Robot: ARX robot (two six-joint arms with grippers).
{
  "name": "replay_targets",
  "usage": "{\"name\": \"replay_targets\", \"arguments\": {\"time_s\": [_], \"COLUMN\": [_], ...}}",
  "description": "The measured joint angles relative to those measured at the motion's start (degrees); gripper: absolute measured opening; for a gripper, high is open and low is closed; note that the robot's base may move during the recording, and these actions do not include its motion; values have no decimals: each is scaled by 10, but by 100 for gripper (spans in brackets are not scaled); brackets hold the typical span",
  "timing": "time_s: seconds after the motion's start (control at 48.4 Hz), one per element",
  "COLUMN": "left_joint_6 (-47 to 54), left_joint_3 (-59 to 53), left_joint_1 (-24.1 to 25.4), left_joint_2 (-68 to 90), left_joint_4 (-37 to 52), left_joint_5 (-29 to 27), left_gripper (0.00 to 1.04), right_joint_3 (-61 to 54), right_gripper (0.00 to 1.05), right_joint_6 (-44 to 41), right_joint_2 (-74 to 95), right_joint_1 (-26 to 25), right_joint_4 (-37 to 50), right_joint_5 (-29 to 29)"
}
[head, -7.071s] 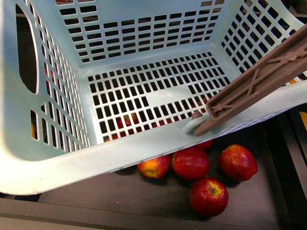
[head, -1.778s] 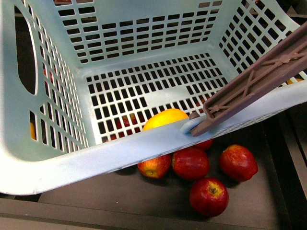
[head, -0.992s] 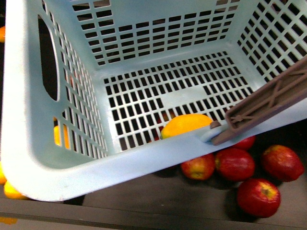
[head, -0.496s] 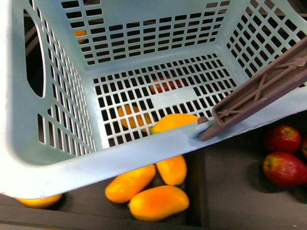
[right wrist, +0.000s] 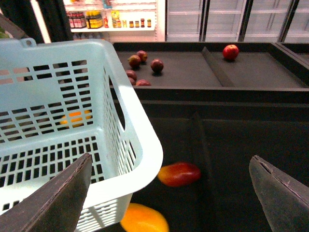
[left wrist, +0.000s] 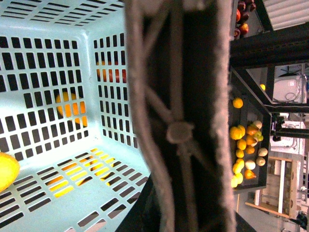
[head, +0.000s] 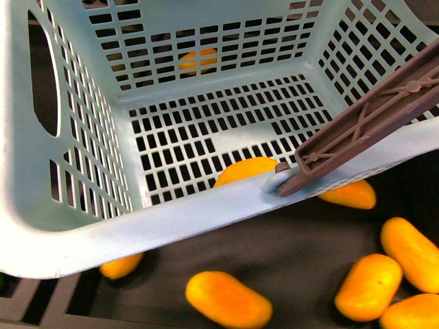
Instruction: Pick lemon and mango into basket
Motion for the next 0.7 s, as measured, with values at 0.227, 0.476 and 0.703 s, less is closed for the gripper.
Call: {"name": "replay_targets", "arguments": {"time_s": [0.227, 0.476, 0.703], "left_joint_6": [-1, 6, 0], "left_joint_3": [0, 0, 0], "left_joint_1": [7, 7, -1], "left_joint_2": [-1, -1, -1], "left_joint_4": [0, 0, 0], "left_joint_5": [-6, -6, 5], "left_gripper": [5, 5, 5], "right_joint_3": [0, 0, 149], "right_gripper": [96, 96, 96], "right_joint_6": [0, 0, 201], "right_joint_2": [-1, 0, 107], "right_joint_1": [1, 1, -22], "right_joint_4": [0, 0, -362], "right_joint_5": [-6, -2, 221]}}
